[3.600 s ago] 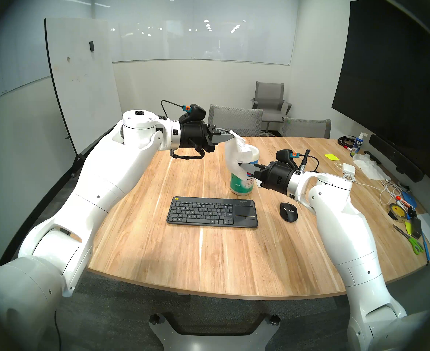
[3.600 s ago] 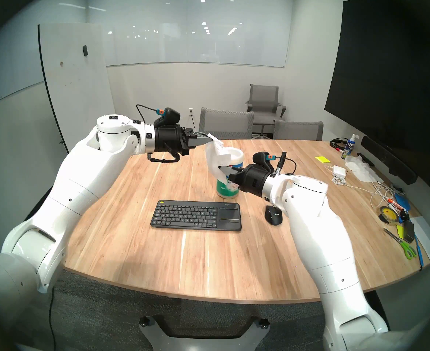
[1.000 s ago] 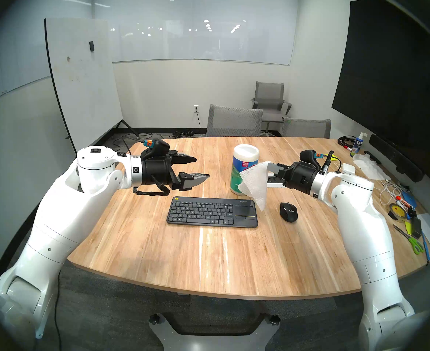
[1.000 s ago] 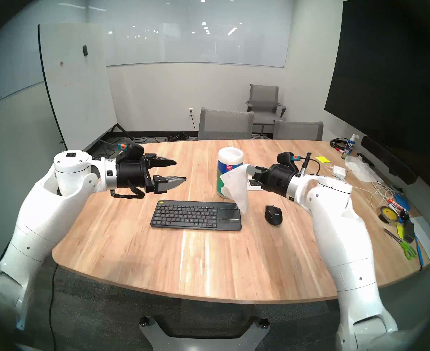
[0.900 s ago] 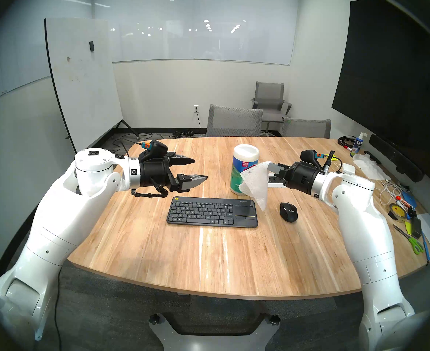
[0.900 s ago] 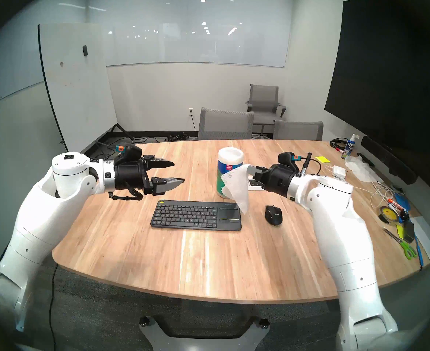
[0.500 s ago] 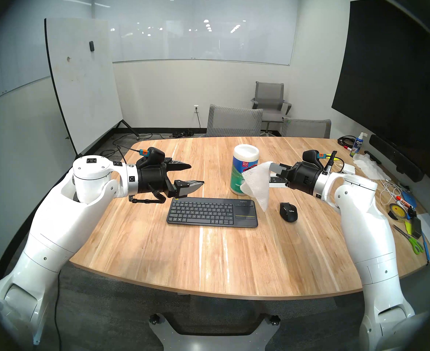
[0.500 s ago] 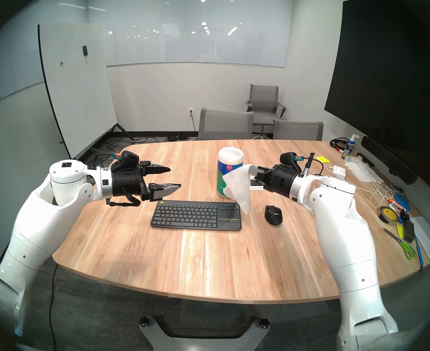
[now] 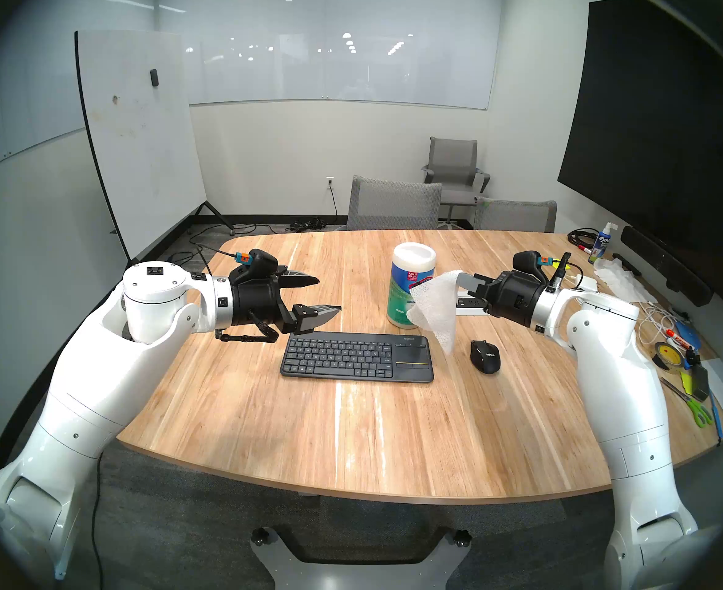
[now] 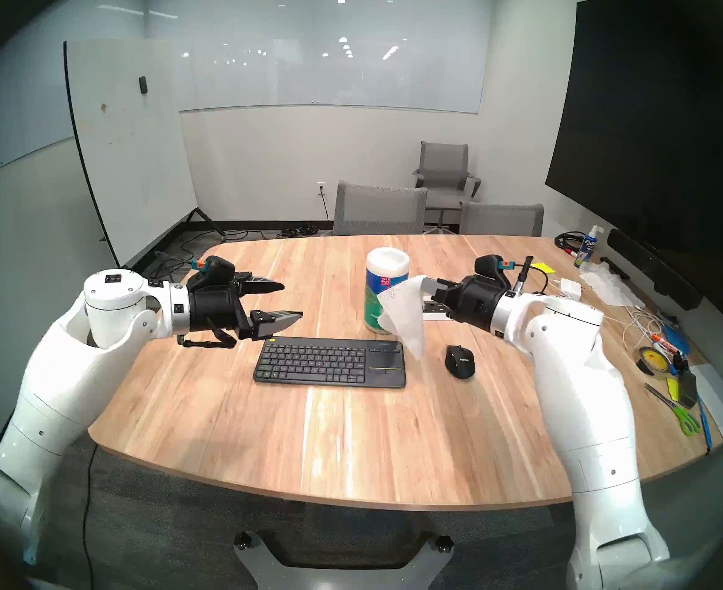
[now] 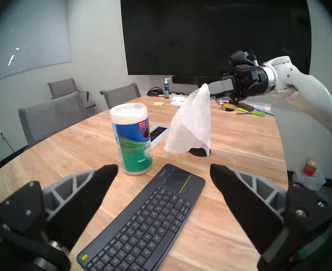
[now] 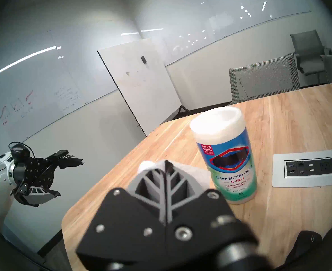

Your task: Wipe the keyboards and mice with a disinfecting wipe, then set the wipe down

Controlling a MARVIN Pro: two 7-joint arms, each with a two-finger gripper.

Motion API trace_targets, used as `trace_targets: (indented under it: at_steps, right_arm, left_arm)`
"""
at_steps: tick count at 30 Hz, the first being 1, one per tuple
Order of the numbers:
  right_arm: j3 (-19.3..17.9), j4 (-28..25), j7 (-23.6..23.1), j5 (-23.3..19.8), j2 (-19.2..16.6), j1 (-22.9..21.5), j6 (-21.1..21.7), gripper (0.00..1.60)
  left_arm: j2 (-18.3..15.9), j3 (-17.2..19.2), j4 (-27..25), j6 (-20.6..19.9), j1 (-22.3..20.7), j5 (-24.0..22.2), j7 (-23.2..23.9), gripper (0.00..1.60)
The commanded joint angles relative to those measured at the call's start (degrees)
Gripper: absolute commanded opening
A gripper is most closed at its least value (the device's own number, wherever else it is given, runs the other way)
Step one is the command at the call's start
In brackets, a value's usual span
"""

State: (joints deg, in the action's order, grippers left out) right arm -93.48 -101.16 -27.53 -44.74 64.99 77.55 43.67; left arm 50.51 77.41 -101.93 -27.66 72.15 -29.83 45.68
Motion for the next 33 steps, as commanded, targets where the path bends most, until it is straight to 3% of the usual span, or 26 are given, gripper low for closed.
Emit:
trace_targets:
  at_steps: [1, 8, 14, 33]
  right_arm:
    - [-0.63, -2.41, -0.43, 0.08, -1.43, -0.02, 0.81, 0.0]
    - [0.42, -2.87, -0.54, 3.16, -3.89, 0.53, -0.13, 0.0]
    - [-0.14, -2.27, -0.2, 4.32, -3.8, 0.02, 0.06, 0.0]
    - [5.29, 3.1, 9.17, 12.71, -2.27, -7.84, 2.44, 0.0]
  left_arm:
    - [0.22, 0.29, -1.1, 0.15, -0.58, -0.44, 0.33, 1.6]
    - [0.23, 0.31, -1.09, 0.15, -0.58, -0.43, 0.37, 1.6]
    - [0.25, 0.33, -1.09, 0.14, -0.58, -0.41, 0.4, 1.6]
    - [0.3, 0.35, -1.03, 0.15, -0.6, -0.34, 0.49, 1.6]
